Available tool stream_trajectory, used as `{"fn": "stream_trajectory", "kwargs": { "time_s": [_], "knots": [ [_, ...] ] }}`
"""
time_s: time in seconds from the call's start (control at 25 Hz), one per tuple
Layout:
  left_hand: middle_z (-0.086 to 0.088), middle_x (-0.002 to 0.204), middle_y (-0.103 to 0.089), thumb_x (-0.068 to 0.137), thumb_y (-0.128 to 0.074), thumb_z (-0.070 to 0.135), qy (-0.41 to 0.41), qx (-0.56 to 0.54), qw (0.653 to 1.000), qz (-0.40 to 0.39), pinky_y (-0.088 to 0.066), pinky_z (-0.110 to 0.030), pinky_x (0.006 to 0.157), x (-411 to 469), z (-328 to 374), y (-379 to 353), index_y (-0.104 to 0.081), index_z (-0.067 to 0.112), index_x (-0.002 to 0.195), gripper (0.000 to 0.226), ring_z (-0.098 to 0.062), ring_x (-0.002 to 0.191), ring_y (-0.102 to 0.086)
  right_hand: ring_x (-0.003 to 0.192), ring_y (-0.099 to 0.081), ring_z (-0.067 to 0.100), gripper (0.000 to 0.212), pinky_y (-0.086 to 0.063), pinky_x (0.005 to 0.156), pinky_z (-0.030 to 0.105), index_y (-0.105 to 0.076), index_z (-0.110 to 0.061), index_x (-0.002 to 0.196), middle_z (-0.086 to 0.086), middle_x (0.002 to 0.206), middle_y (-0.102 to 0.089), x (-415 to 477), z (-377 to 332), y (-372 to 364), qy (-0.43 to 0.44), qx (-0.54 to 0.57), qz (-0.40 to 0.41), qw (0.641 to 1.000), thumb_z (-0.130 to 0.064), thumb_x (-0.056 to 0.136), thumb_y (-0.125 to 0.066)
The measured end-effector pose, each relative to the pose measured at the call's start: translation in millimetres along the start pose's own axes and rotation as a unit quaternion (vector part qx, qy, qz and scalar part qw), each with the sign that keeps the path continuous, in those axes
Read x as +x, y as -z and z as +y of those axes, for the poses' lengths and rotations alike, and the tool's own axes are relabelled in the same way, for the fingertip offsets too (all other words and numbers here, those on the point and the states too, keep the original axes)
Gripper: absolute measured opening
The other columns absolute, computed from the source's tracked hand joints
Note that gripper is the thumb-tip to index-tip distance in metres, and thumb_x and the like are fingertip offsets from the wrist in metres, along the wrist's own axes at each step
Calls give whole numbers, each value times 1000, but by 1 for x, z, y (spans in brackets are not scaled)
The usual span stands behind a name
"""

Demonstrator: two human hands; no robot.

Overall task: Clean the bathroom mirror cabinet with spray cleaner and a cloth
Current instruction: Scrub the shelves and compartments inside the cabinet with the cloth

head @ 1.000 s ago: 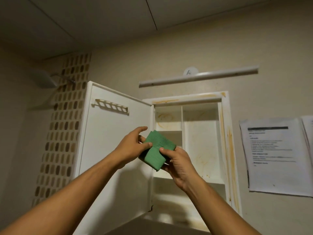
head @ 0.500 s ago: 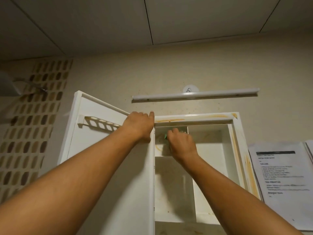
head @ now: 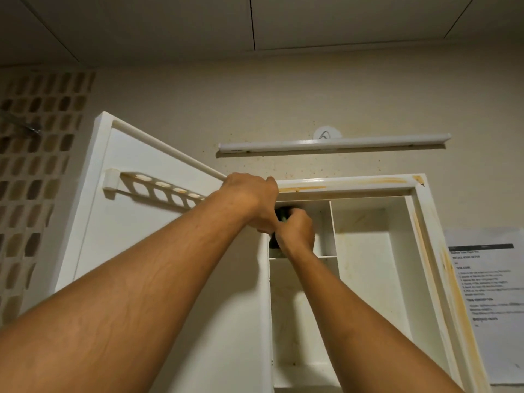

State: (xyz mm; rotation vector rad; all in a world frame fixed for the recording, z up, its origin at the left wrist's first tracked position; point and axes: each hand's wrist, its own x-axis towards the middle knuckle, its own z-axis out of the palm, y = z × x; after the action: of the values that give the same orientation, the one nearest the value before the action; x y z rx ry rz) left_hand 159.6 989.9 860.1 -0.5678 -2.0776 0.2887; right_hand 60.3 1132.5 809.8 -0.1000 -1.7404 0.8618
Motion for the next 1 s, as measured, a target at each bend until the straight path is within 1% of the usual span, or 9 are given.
{"fn": "stream_trajectory", "kwargs": {
  "time_s": [0.12, 0.24, 0.32, 0.44, 0.56, 0.72, 0.8, 0.88, 1.0],
  "knots": [
    [2, 87, -54, 87, -64, 33, -3, -3, 1000, 1, -43, -37, 73, 2, -1, -4, -33, 17, 149, 71, -17, 83, -56, 72, -64, 25, 20, -51, 58, 34, -70, -18, 89, -1, 78, -67, -4, 2, 10, 122, -151, -130, 972, -3, 84, -58],
    [2, 86, -52, 89, -63, 34, -11, -5, 1000, 2, -43, -37, 75, 0, -2, -4, -32, 17, 151, 71, -18, 87, -56, 85, -66, 27, 12, -53, 68, 36, -65, -16, 100, 3, 91, -66, -9, 6, 25, 162, -278, -67, 945, -9, 91, -66],
    [2, 86, -51, 90, -62, 35, -13, 4, 1000, 9, -42, -37, 74, -1, -1, -4, -29, 16, 154, 74, -18, 87, -55, 90, -66, 26, 13, -54, 76, 36, -65, -13, 107, 5, 98, -65, -8, 13, 31, 99, -263, 29, 959, -12, 94, -67],
    [2, 85, -50, 90, -61, 36, -12, 14, 1000, 9, -42, -38, 75, 0, -1, -3, -25, 16, 157, 78, -19, 88, -55, 86, -60, 20, 12, -52, 73, 31, -66, -14, 105, -1, 96, -63, -1, 12, 23, -4, -110, 59, 992, -9, 94, -67],
    [3, 86, -52, 89, -62, 36, -11, 14, 1000, 8, -44, -38, 76, 3, -1, -5, -25, 18, 156, 79, -19, 88, -56, 81, -64, 21, 12, -60, 73, 39, -70, -20, 95, -1, 92, -69, -1, 2, 12, 86, -145, -24, 985, -10, 91, -65],
    [3, 85, -51, 89, -63, 37, -13, 13, 1000, 2, -46, -38, 77, 2, -2, -6, -25, 17, 157, 81, -19, 88, -56, 83, -65, 28, 21, -58, 79, 43, -53, -21, 75, 0, 76, -58, -12, -2, 26, 173, -291, -174, 924, -11, 88, -66],
    [3, 85, -49, 89, -63, 37, -12, 16, 1000, -2, -45, -37, 76, 0, -1, -4, -22, 17, 159, 84, -17, 86, -54, 84, -65, 24, 13, -59, 79, 41, -57, -23, 83, -1, 82, -60, -14, 0, 37, 151, -236, -132, 951, -15, 88, -66],
    [4, 85, -48, 89, -62, 35, -14, 8, 1000, -9, -43, -37, 75, -2, -2, -4, -19, 18, 160, 85, -14, 80, -50, 84, -63, 18, 11, -58, 76, 38, -60, -22, 100, -3, 94, -62, -18, 7, 51, 105, -103, 20, 989, -21, 89, -65],
    [4, 85, -50, 88, -61, 34, -16, 5, 1000, -12, -43, -37, 75, -1, -3, -3, -21, 18, 159, 83, -12, 74, -47, 79, -59, 18, 20, -47, 63, 31, -53, -19, 105, -3, 93, -58, -29, 13, 73, 117, -109, 133, 978, -23, 91, -67]
  ]
}}
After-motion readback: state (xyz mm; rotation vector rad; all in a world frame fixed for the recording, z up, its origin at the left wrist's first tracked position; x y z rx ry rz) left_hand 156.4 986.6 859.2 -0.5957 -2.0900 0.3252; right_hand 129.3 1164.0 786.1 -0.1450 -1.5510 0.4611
